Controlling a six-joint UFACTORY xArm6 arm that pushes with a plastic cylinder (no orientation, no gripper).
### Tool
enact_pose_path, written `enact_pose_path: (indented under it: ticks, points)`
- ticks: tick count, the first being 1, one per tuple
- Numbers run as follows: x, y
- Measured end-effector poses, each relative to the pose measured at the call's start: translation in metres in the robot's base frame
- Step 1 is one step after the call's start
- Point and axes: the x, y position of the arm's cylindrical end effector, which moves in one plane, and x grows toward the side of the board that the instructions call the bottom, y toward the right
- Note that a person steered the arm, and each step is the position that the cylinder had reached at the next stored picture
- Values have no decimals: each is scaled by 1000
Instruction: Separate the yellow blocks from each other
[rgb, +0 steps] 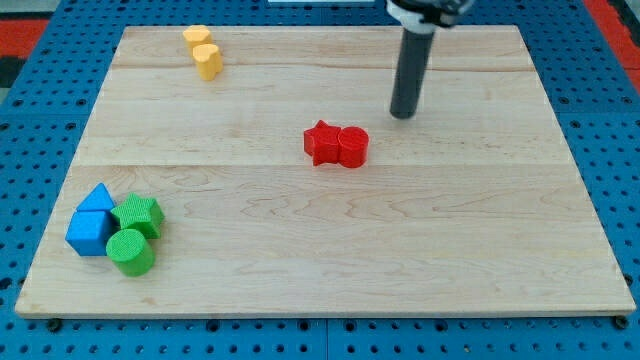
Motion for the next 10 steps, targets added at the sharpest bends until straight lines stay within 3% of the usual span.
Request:
enact_pose_path:
  ticks: [2, 3, 4, 5, 6, 7, 8, 10]
  points:
    - [-126, -101]
    - [-148, -149]
    - [-148, -185]
    - [-149, -272]
    - [-149, -315]
    - [-139, -336]
    - [-111, -319]
    - [-81, -216]
